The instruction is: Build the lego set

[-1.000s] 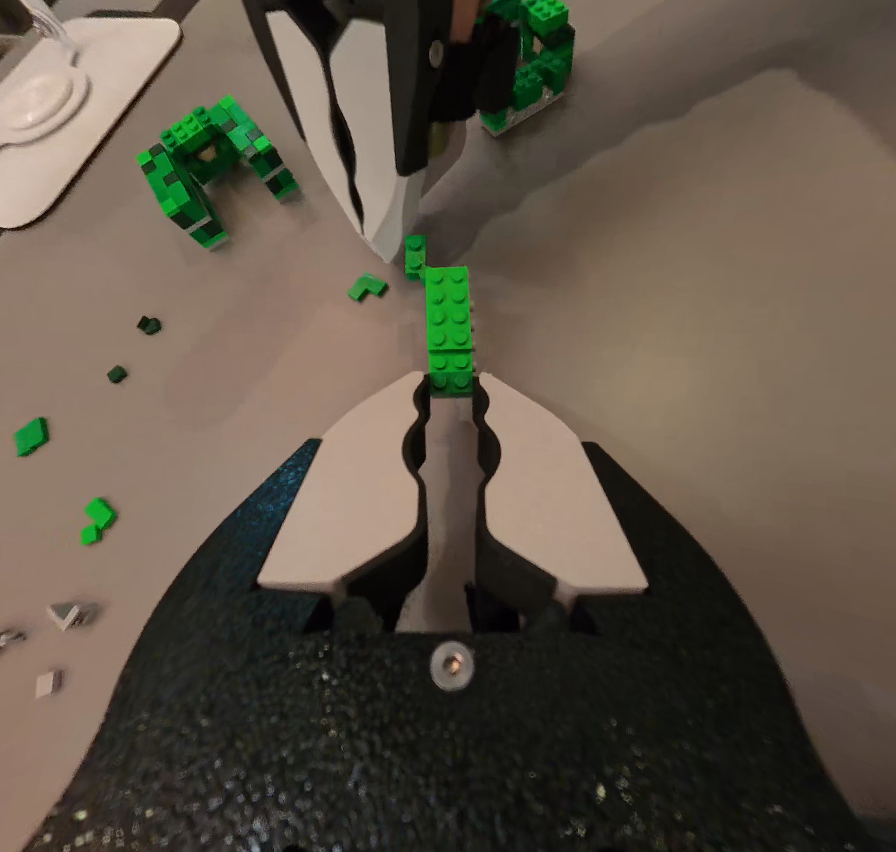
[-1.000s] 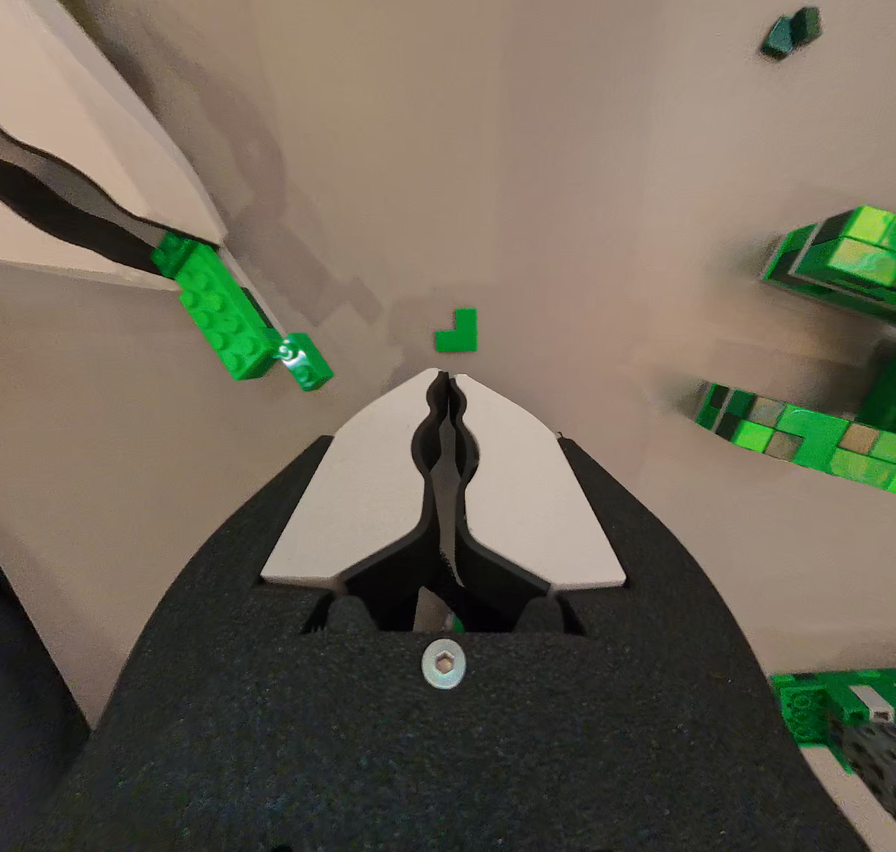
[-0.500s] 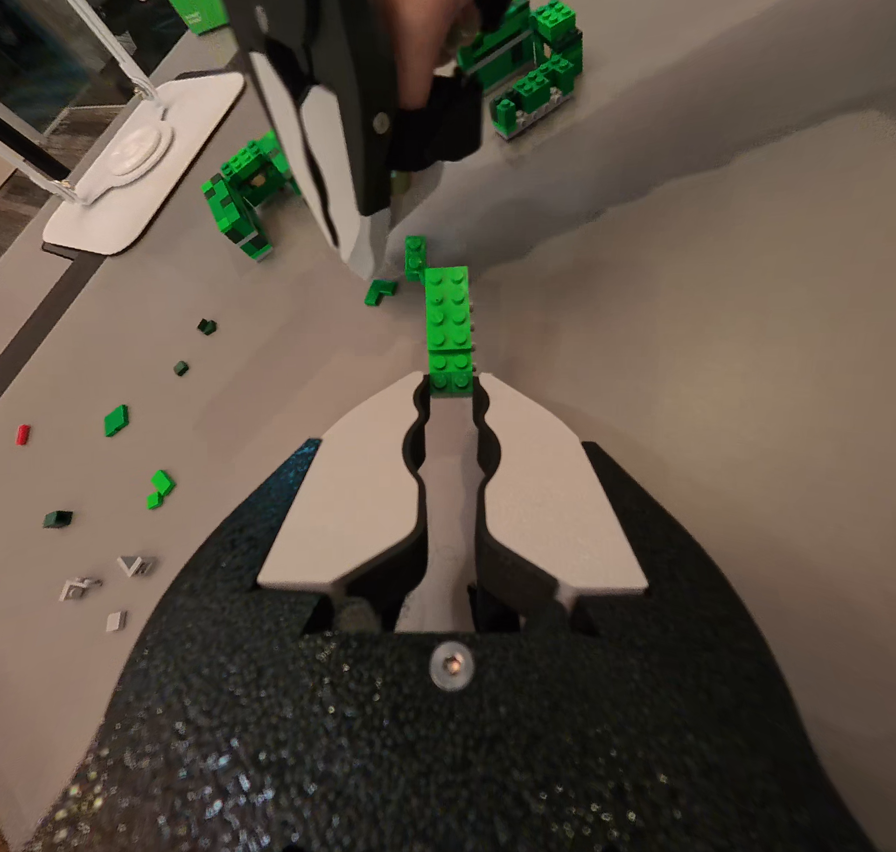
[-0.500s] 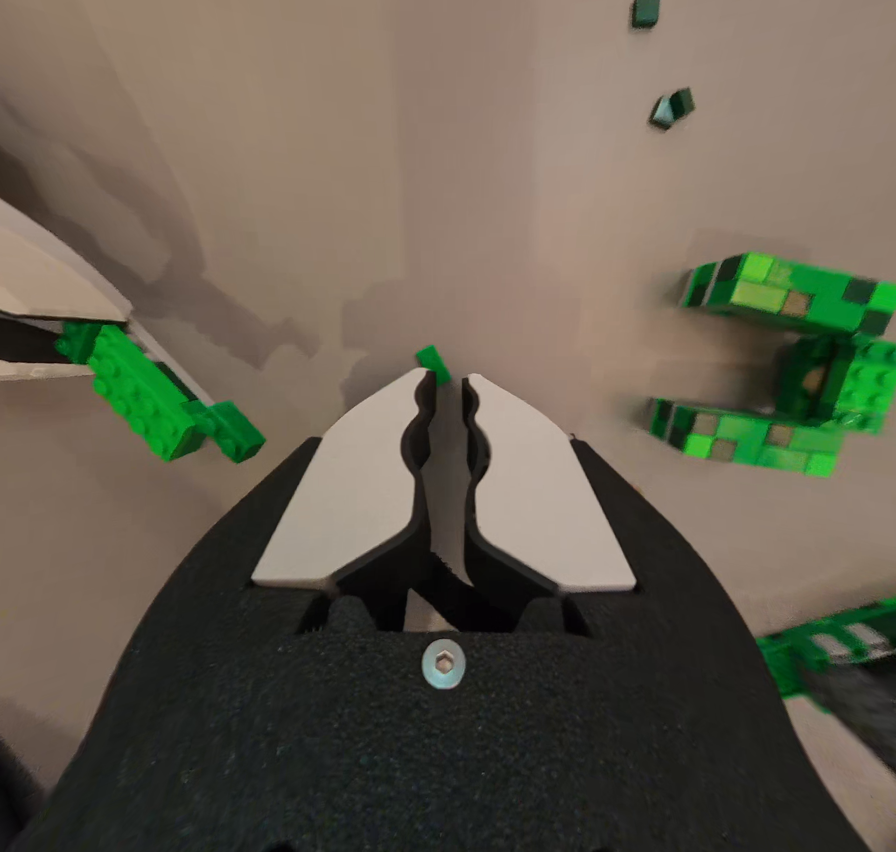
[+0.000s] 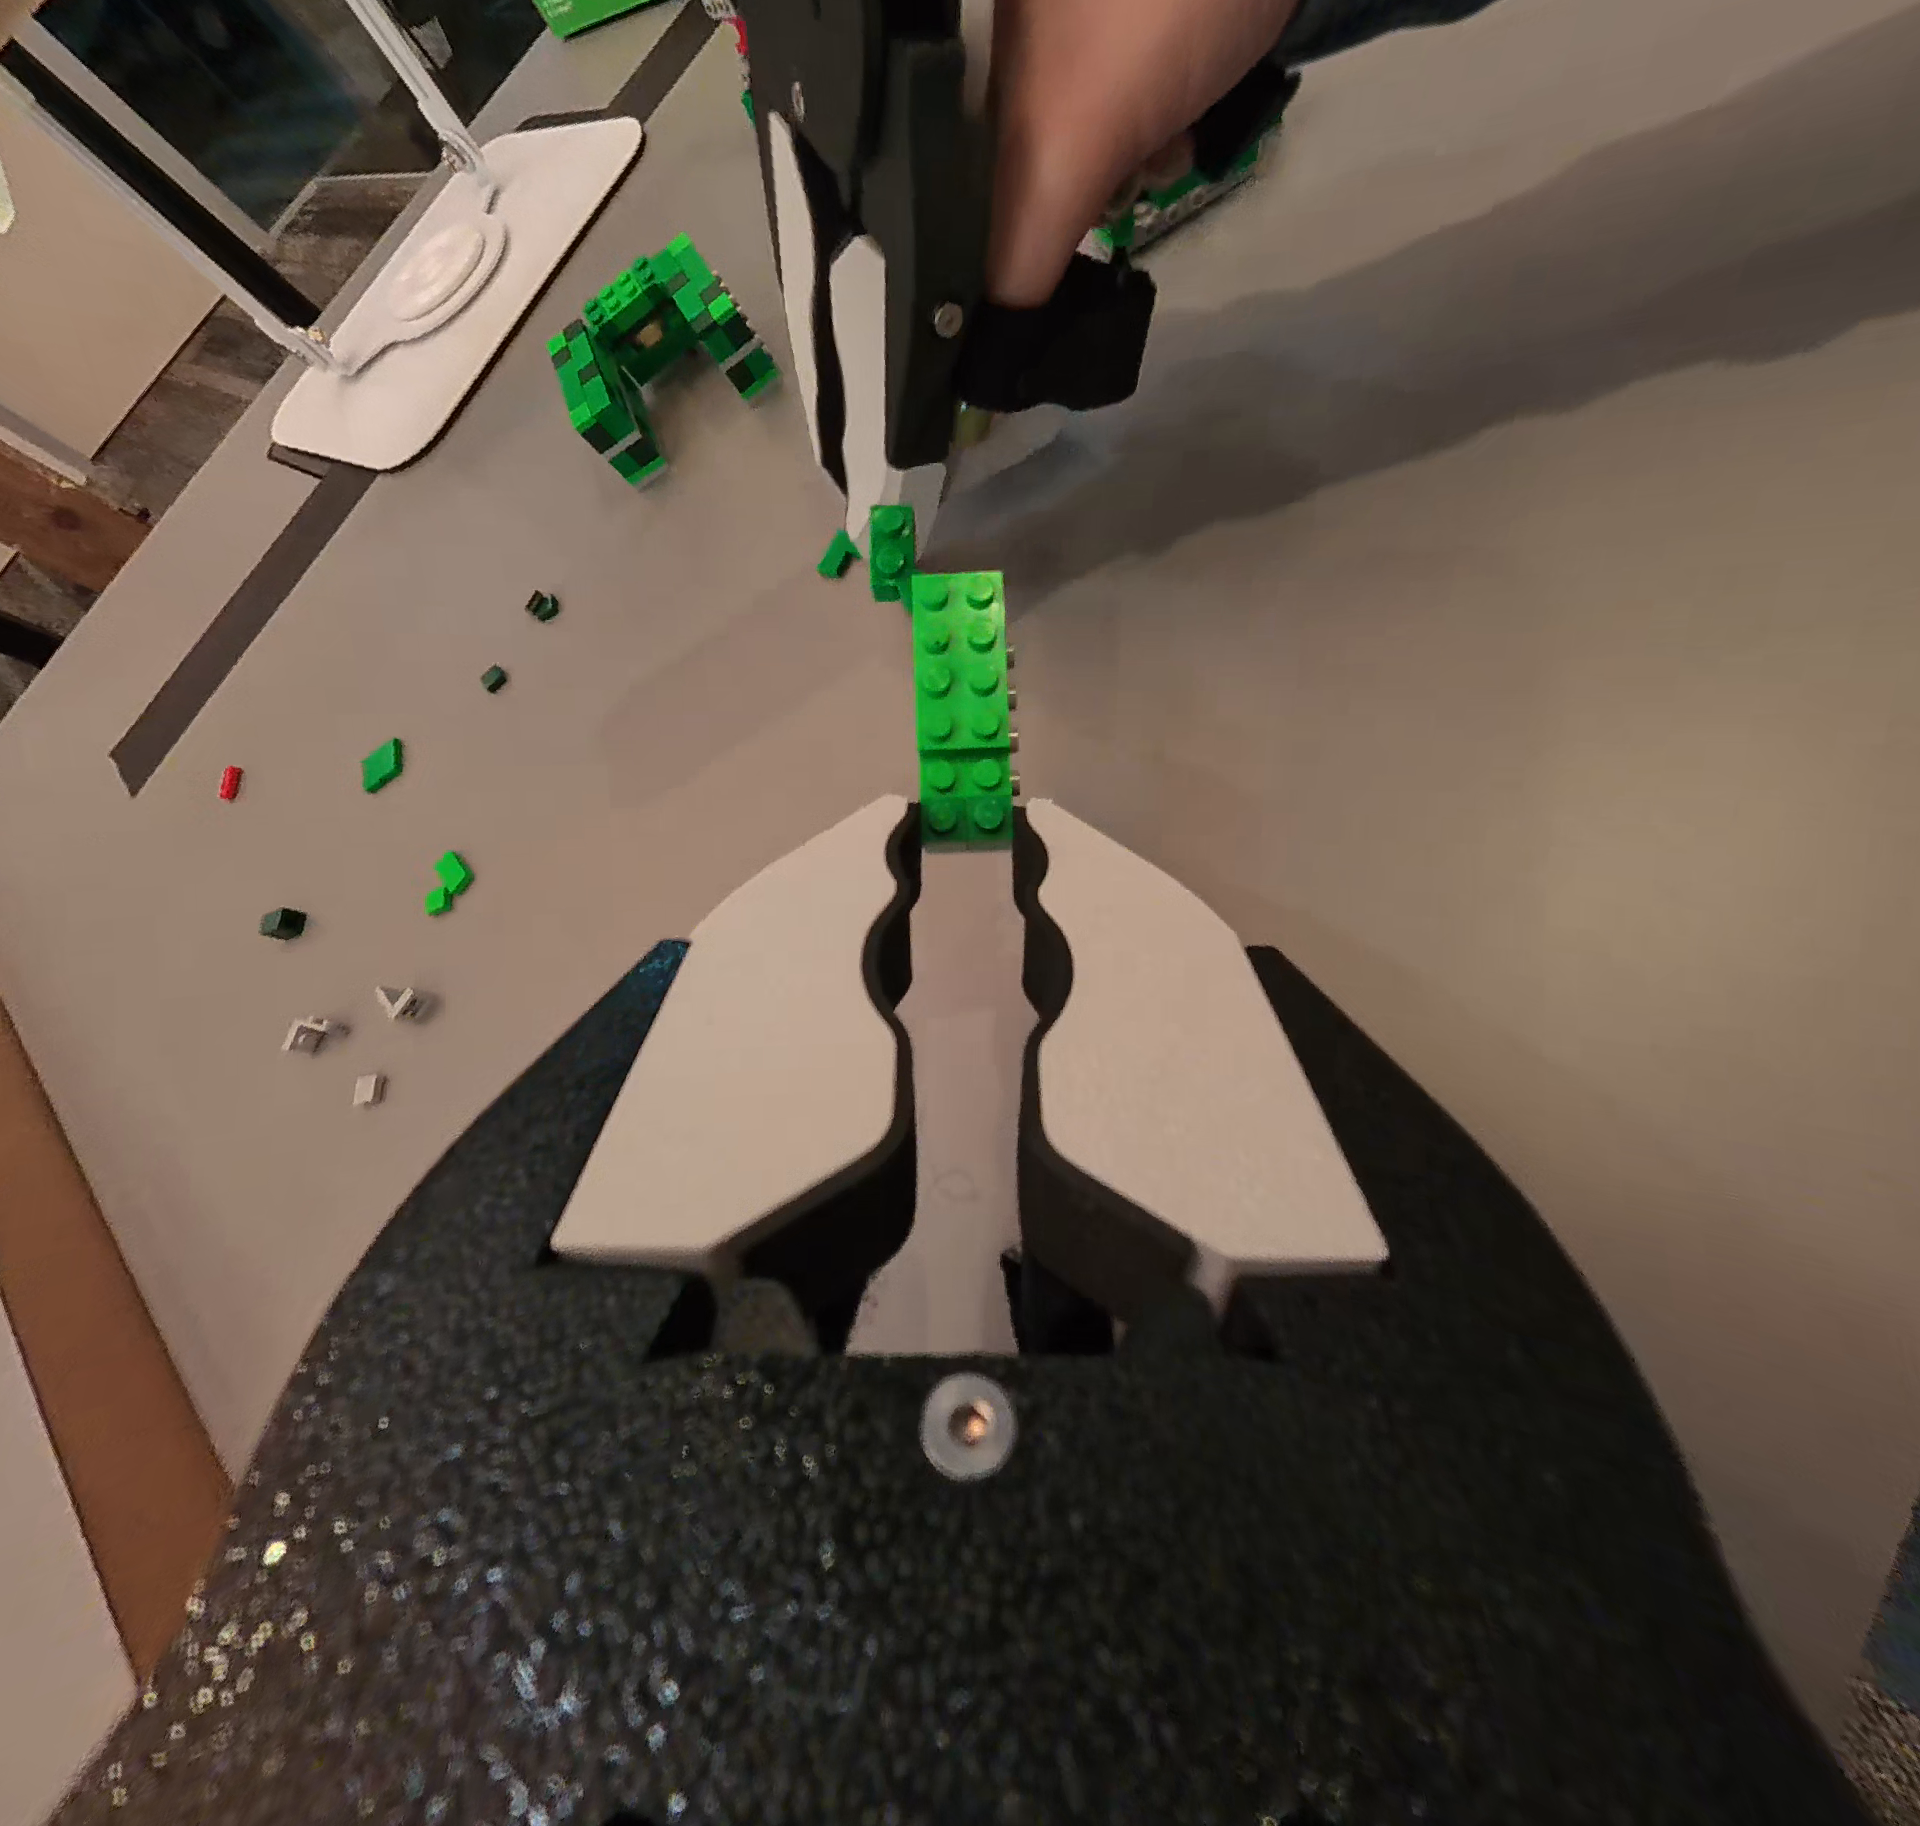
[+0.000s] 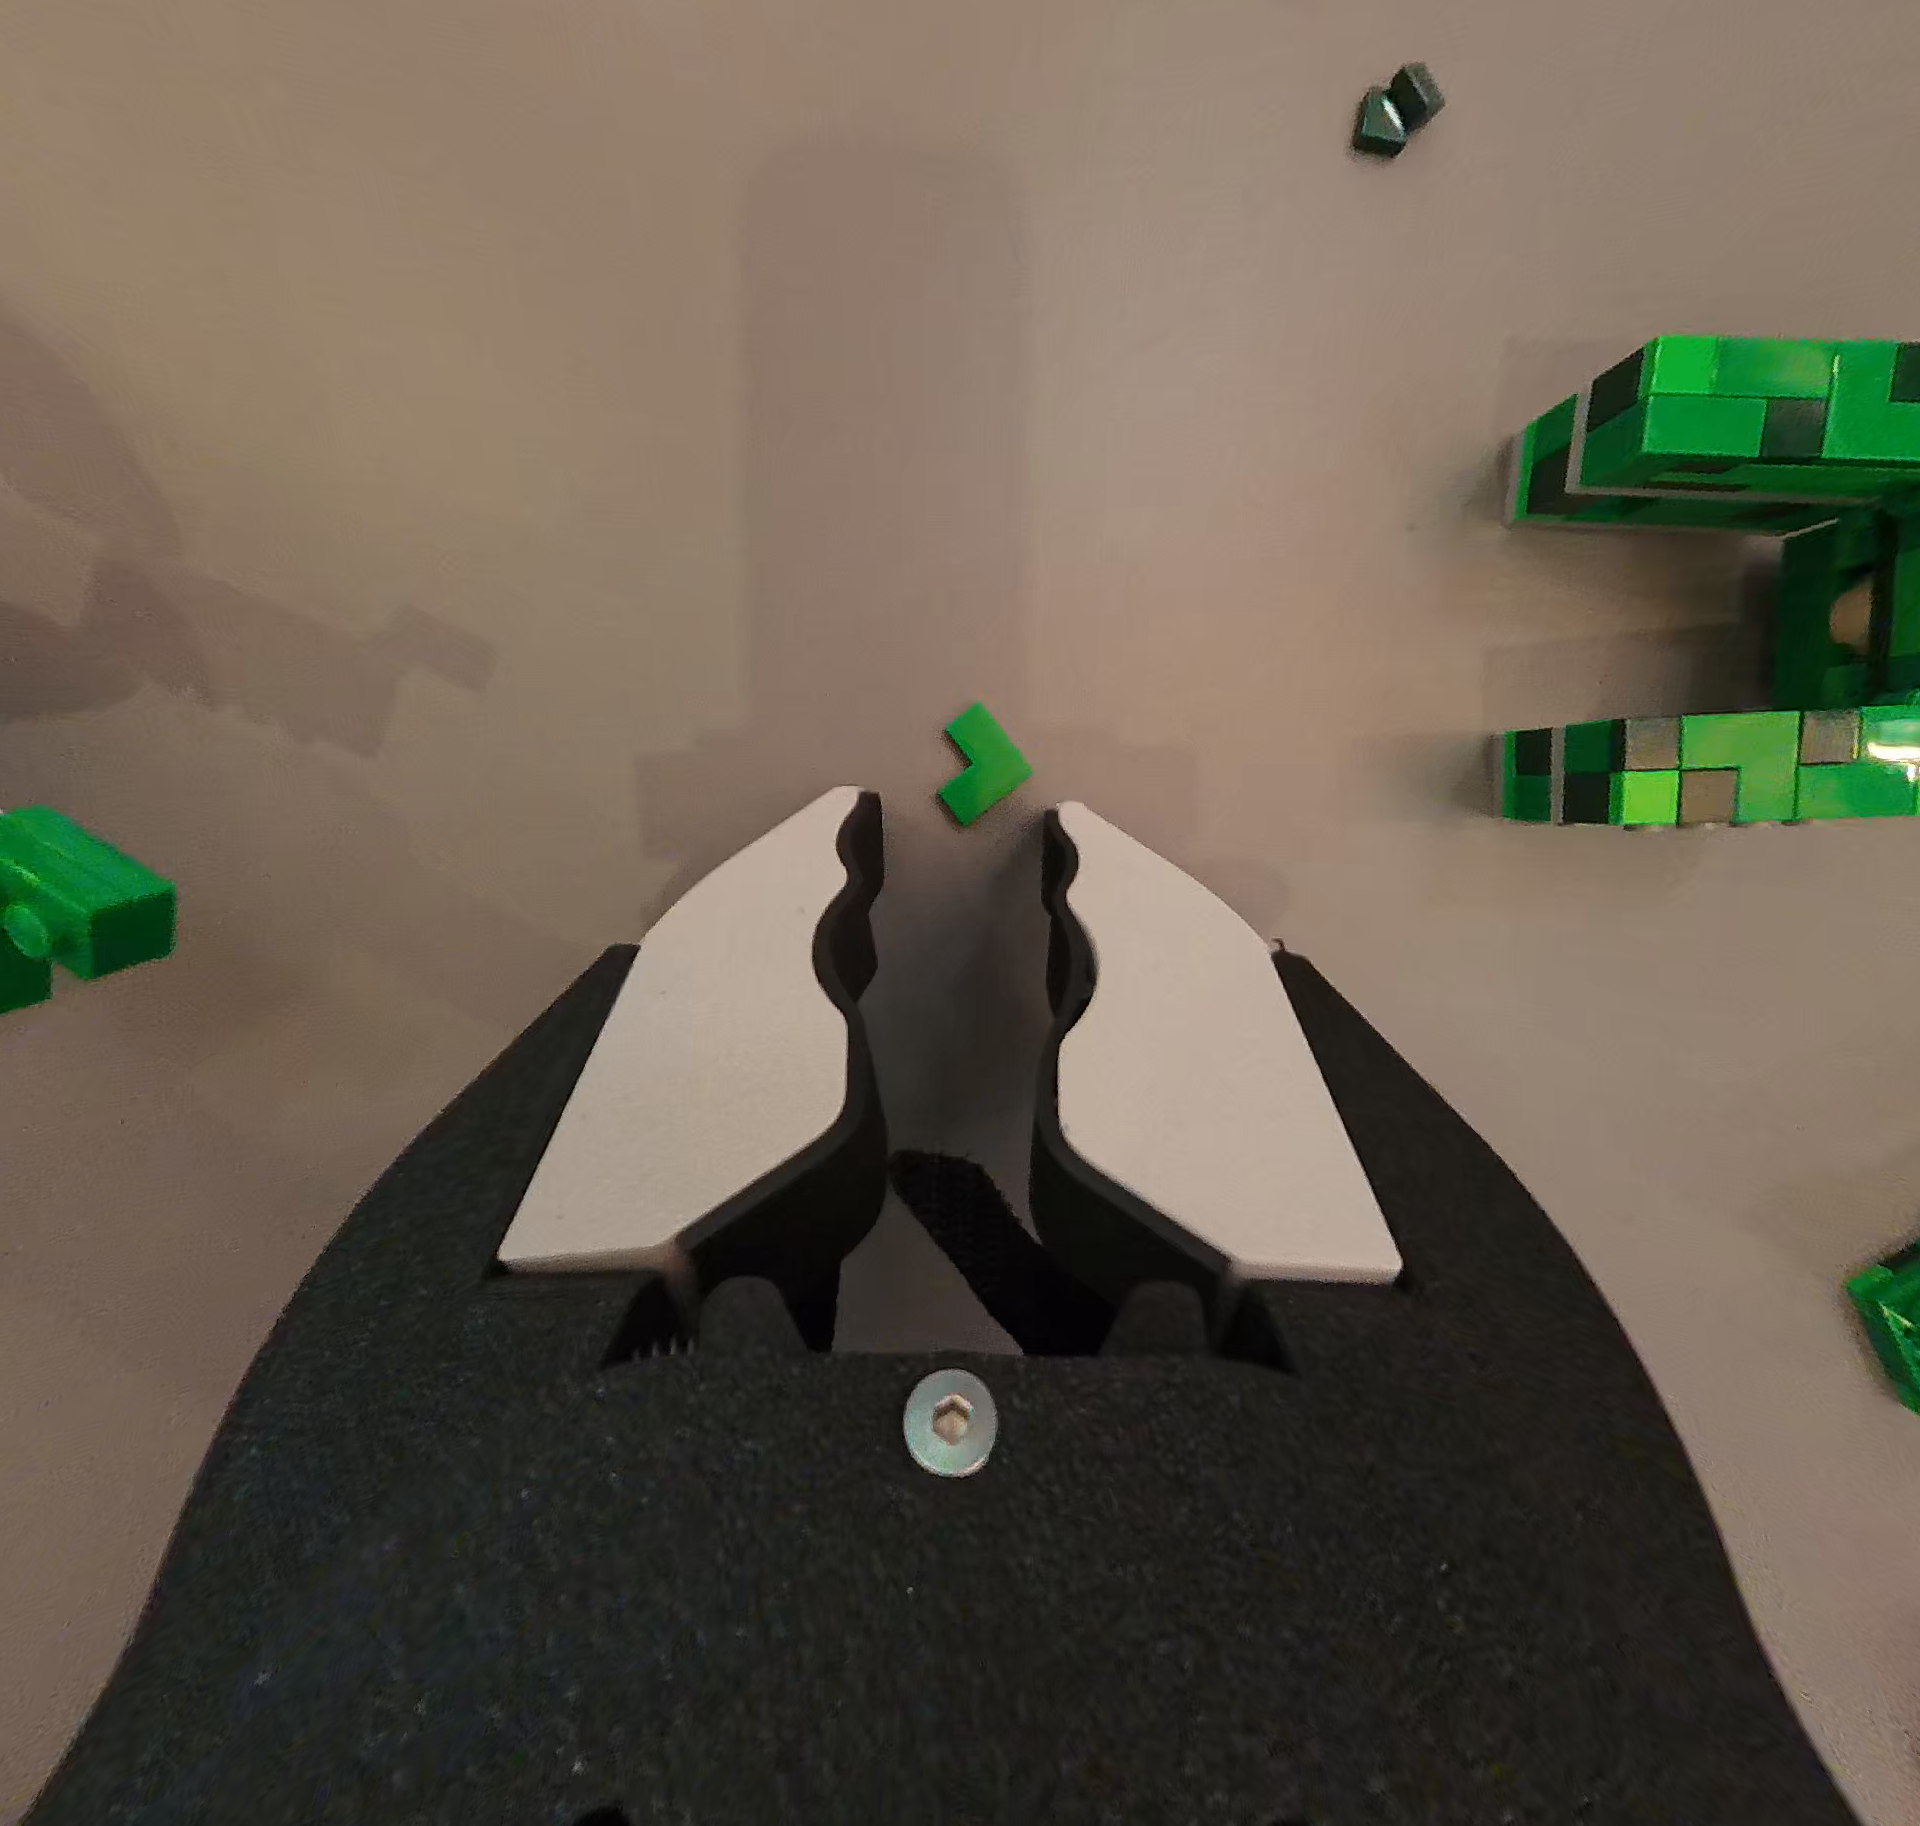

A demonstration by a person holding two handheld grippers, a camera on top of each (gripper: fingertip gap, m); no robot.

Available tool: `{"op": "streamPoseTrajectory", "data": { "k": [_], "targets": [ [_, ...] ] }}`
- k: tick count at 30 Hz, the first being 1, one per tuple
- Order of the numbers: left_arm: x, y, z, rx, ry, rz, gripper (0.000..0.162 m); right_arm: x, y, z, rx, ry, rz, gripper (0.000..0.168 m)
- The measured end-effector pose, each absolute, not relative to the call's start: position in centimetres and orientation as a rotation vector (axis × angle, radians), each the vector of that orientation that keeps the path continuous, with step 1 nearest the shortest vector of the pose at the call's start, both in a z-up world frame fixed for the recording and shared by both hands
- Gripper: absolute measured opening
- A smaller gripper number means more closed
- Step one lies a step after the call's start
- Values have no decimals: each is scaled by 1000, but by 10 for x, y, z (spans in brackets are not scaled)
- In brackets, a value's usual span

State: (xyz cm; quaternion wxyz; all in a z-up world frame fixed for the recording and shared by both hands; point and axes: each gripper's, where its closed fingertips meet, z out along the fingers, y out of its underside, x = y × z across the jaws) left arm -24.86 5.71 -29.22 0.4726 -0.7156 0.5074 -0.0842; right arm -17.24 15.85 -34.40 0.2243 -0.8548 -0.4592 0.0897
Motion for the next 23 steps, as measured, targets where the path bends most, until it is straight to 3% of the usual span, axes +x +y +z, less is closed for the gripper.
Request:
{"op": "streamPoseTrajectory", "data": {
  "k": [1, 14, 23],
  "targets": [
    [-249, 57, -292, -1755, 1242, -203, 16, -174, 160, -344, -2351, -1252, 244, 28],
    [-243, 66, -295, -1829, 1295, -151, 16, -176, 170, -340, -2178, -1366, 88, 1],
    [-246, 61, -286, -1837, 1278, -181, 16, -164, 179, -316, -1936, -1555, 269, 0]
  ]
}}
